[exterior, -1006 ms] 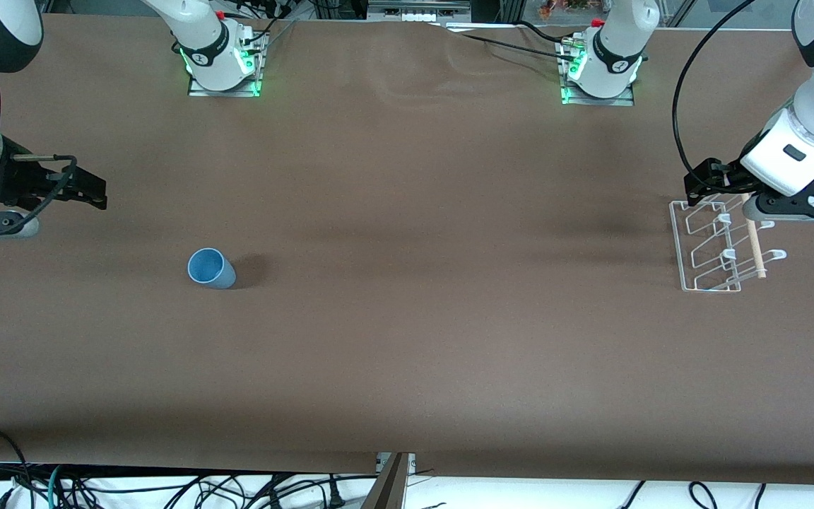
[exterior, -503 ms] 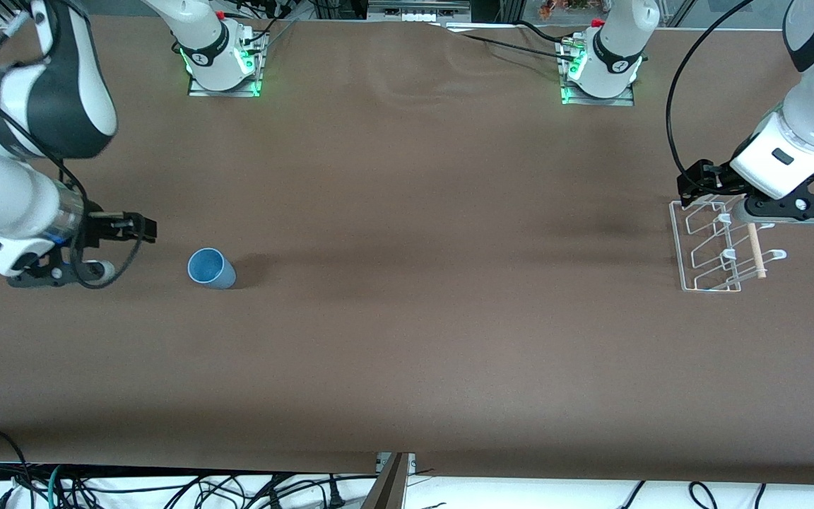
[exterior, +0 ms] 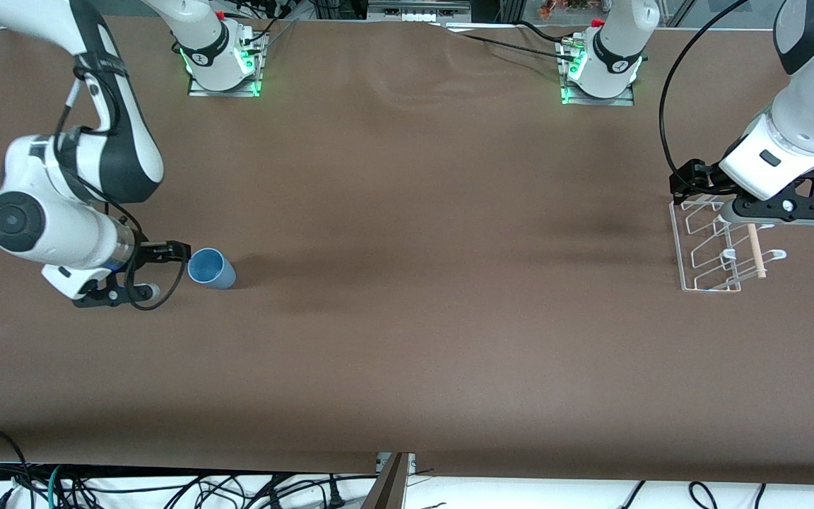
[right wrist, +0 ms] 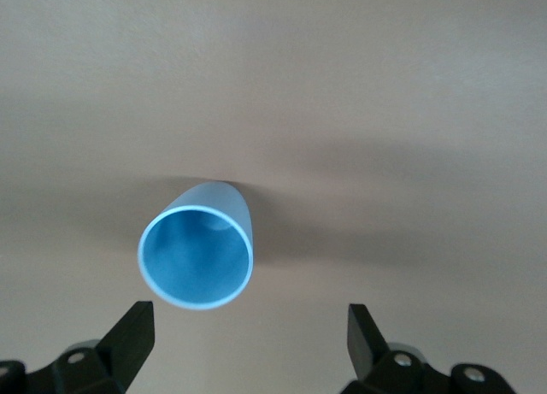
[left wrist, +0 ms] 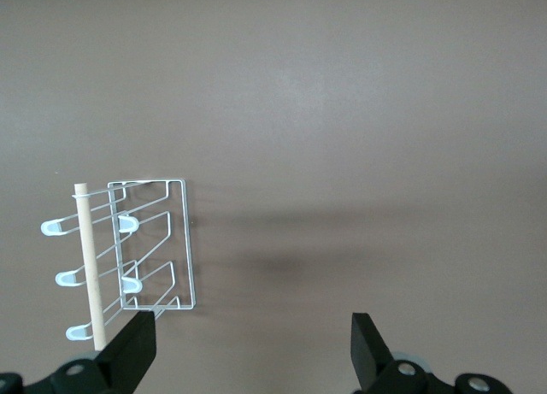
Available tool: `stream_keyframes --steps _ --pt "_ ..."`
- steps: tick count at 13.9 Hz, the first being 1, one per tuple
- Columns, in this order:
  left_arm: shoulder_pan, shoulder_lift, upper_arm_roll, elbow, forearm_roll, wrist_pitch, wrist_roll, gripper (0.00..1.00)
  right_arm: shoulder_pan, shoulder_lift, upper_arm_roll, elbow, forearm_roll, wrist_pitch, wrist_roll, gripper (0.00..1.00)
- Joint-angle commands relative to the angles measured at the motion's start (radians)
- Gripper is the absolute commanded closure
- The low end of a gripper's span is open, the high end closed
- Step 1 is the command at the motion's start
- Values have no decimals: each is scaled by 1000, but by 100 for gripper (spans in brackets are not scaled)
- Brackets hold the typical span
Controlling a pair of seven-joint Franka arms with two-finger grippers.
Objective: Transfer cup to left arm and place on rack
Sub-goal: 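Lower the right gripper over the blue cup while the left gripper advances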
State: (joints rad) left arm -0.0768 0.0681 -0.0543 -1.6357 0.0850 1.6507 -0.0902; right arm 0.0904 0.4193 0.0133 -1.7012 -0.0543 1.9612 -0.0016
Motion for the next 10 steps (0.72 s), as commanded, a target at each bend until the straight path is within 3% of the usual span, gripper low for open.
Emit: stream_keyframes --steps 1,6,10 --pt "0 36 -1 20 12 24 17 0 -14 -2 10 -92 22 114 -1 0" --pt "-9 52 -4 30 15 37 7 0 -14 16 8 -163 50 206 0 0" --pt "-43 64 -29 28 32 8 -154 0 -15 35 7 -170 51 217 0 1"
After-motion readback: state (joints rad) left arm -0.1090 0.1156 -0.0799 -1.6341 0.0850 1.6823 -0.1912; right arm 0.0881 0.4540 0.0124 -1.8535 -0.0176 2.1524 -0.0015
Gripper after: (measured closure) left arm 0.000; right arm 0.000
